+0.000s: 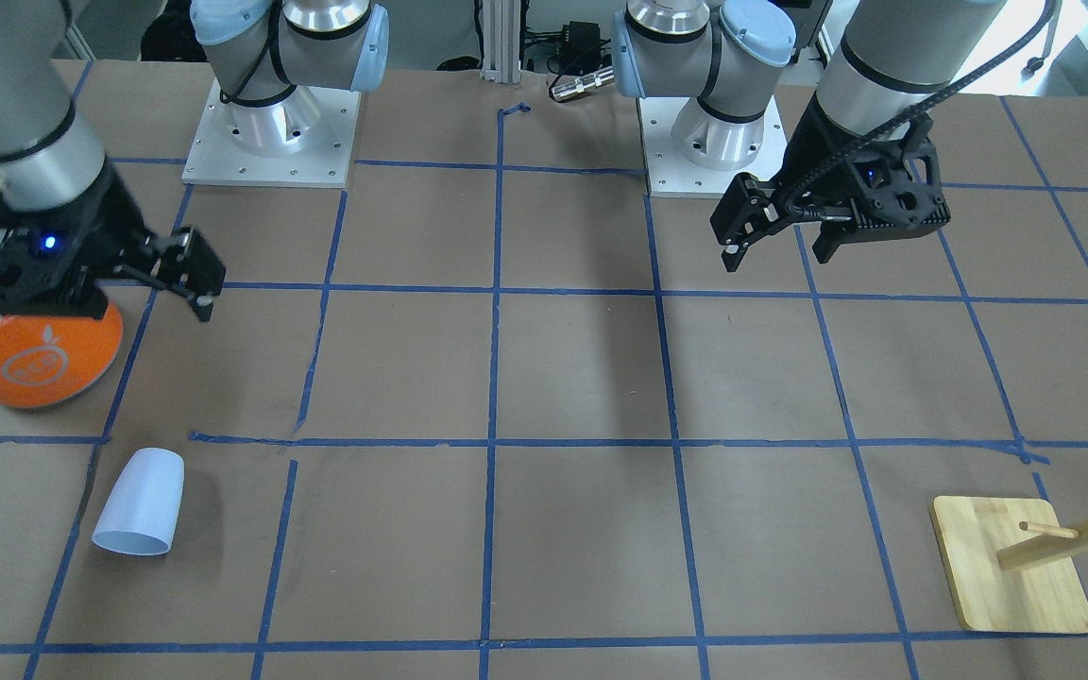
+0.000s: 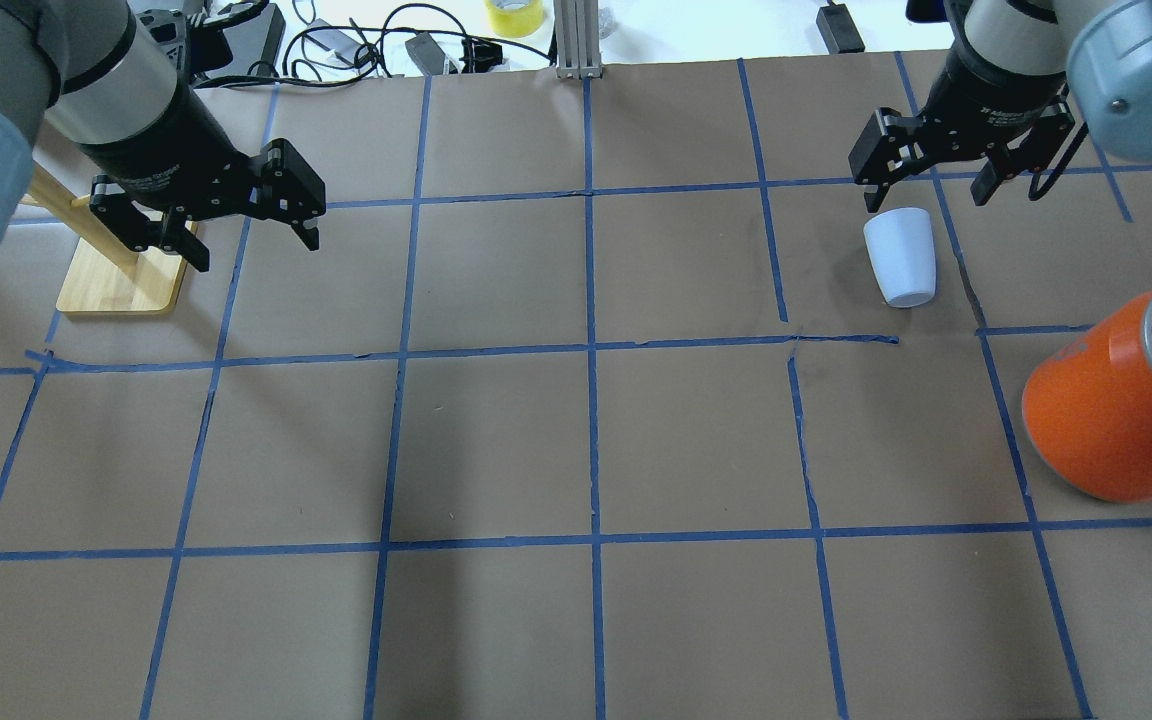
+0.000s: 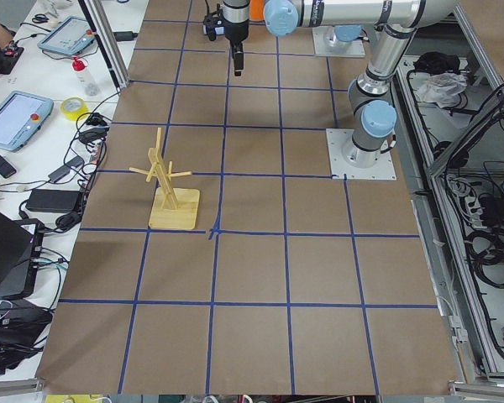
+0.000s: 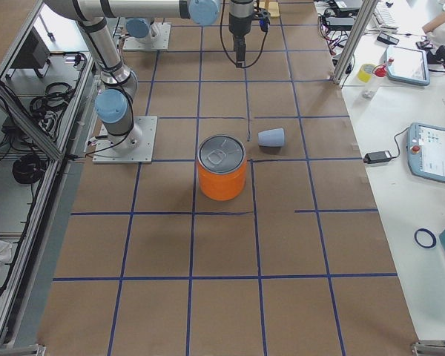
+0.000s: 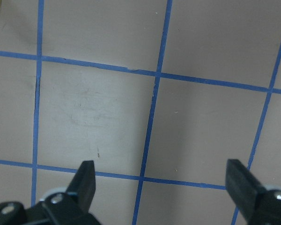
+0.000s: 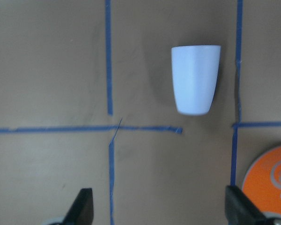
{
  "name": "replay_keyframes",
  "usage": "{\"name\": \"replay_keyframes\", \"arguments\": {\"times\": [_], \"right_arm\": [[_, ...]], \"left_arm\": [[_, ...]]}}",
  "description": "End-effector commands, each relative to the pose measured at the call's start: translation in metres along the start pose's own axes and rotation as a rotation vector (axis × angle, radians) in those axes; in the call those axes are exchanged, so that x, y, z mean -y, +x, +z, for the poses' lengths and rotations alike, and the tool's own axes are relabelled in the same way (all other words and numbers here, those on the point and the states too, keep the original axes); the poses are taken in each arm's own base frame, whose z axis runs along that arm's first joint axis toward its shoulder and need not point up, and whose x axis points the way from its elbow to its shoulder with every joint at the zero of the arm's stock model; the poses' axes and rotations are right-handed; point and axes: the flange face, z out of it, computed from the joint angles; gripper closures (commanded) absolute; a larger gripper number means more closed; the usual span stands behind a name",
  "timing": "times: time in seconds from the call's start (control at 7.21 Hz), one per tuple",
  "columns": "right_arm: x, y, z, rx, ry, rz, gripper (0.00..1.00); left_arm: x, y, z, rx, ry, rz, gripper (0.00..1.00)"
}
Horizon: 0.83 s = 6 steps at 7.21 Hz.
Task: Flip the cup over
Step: 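Lower the right gripper over the upright white cup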
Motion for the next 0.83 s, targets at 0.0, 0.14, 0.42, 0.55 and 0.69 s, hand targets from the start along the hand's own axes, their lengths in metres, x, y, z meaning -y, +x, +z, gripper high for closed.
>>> {"name": "replay_keyframes", "arguments": {"times": [0.0,0.14,0.42,0.55,0.69], "right_arm": [[0.072,0.040,0.118,-0.011,0.046,0.049,0.00],[0.085,0.044,0.160,-0.011,0.039,0.055,0.00],[0.098,0.050,0.197,-0.013,0.067,0.054,0.00],[0.099,0.055,0.203,-0.013,0.060,0.051,0.00],[0.099,0.059,0.211,-0.008,0.048,0.057,0.00]], "left_arm": [[-0.001,0.000,0.000,0.000,-0.001,0.000,0.00],[0.000,0.000,-0.001,0.000,0.002,-0.001,0.00],[0.000,0.000,-0.001,0.000,0.002,-0.001,0.00],[-0.001,0.000,0.000,0.002,-0.002,-0.001,0.00],[0.000,0.000,-0.001,0.000,0.002,-0.001,0.00]]}}
